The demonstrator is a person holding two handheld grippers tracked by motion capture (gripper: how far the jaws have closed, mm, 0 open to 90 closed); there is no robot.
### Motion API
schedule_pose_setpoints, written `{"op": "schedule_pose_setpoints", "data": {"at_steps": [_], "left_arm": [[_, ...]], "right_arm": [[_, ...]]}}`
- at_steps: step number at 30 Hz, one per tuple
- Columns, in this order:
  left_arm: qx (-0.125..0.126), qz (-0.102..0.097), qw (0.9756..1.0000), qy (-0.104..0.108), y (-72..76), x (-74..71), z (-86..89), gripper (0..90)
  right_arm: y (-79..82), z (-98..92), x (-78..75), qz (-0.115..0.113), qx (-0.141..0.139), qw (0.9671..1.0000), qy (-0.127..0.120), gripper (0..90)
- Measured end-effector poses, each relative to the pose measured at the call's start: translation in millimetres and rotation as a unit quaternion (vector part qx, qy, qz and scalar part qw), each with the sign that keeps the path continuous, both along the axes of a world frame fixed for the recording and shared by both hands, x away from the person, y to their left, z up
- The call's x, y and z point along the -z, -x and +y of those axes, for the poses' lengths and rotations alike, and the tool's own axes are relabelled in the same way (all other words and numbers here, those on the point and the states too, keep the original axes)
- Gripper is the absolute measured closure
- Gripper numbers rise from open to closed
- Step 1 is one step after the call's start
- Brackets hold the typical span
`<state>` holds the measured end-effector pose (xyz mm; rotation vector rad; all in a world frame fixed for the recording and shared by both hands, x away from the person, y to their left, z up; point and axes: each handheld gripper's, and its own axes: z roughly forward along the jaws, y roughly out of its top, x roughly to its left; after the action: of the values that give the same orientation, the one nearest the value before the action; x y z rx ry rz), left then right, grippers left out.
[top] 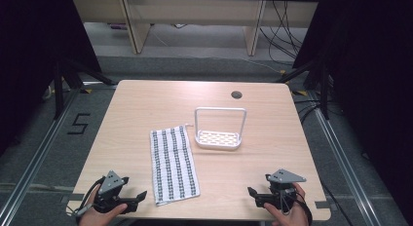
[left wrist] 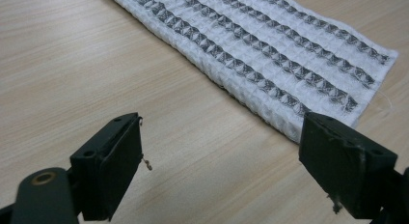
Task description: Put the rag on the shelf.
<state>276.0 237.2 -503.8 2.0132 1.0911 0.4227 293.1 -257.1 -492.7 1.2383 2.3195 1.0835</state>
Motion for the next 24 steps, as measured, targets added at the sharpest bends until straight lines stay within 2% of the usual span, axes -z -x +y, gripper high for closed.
{"op": "schedule_pose_setpoints", "data": {"at_steps": [1, 2, 4, 5, 7, 9, 10, 13, 14, 15, 17, 19, 20, 21, 23, 24], "left_arm": [[0.000, 0.000, 1.0000, 0.000, 0.0, 0.0, 0.0, 14.8], [0.005, 0.005, 0.9999, -0.009, 0.0, -1.2, 0.1, 14.8], [0.006, 0.002, 0.9999, -0.008, 0.3, -0.7, -1.3, 14.8], [0.007, 0.002, 0.9999, -0.010, 0.4, -1.1, -1.5, 14.8], [0.008, -0.001, 0.9999, -0.013, 0.3, -2.0, -1.4, 14.8], [0.005, -0.004, 0.9999, -0.012, 1.0, -2.5, -2.0, 14.8], [0.004, -0.004, 0.9999, -0.013, 1.2, -2.7, -2.0, 14.8], [-0.002, -0.009, 1.0000, 0.002, 0.7, -1.2, -4.6, 14.8], [0.005, -0.008, 0.9999, -0.007, 0.4, -1.5, -3.3, 14.8], [0.002, -0.011, 0.9999, -0.002, 0.4, -0.7, -4.3, 14.8], [0.010, -0.003, 0.9999, -0.013, 0.7, -2.5, -3.3, 14.8], [0.009, -0.003, 0.9999, -0.012, 1.4, -3.2, -4.8, 14.8], [0.012, -0.006, 0.9998, -0.014, 1.4, -3.4, -5.2, 14.8], [0.016, -0.007, 0.9998, -0.013, 1.4, -3.7, -5.7, 14.9], [0.010, -0.012, 0.9999, 0.002, 2.3, -2.3, -9.5, 14.8], [0.016, -0.007, 0.9998, -0.011, 2.5, -3.7, -9.2, 14.9]], "right_arm": [[0.0, 0.0, 0.0, 0.000, 0.000, 1.0000, 0.000, 20.0], [0.2, -0.1, -0.4, 0.002, -0.004, 1.0000, 0.002, 20.0], [0.6, 0.6, -0.6, 0.001, -0.004, 1.0000, -0.002, 19.9], [1.9, 2.2, -0.5, -0.003, 0.009, 1.0000, -0.001, 19.8], [1.7, 2.8, -1.0, -0.004, 0.001, 1.0000, 0.001, 19.8], [2.3, 3.5, -1.5, -0.006, 0.001, 1.0000, 0.001, 19.8], [1.5, 4.4, -1.9, -0.005, -0.014, 0.9999, 0.001, 20.5], [3.1, 7.6, -2.6, -0.003, -0.009, 1.0000, -0.003, 24.1], [2.9, 8.6, -2.7, -0.009, -0.017, 0.9998, 0.001, 24.4], [4.0, 10.7, -3.1, -0.010, -0.012, 0.9999, 0.003, 24.4], [4.1, 14.4, -3.8, -0.010, -0.022, 0.9997, 0.003, 25.5], [4.3, 19.3, -4.5, -0.017, -0.033, 0.9993, 0.002, 27.1], [5.4, 22.8, -5.1, -0.014, -0.034, 0.9993, -0.002, 27.8], [4.8, 26.0, -5.2, -0.023, -0.042, 0.9988, -0.002, 28.6], [5.8, 34.0, -5.9, -0.022, -0.052, 0.9984, -0.002, 29.3], [4.6, 37.6, -5.2, -0.025, -0.063, 0.9977, 0.000, 29.8]]}}
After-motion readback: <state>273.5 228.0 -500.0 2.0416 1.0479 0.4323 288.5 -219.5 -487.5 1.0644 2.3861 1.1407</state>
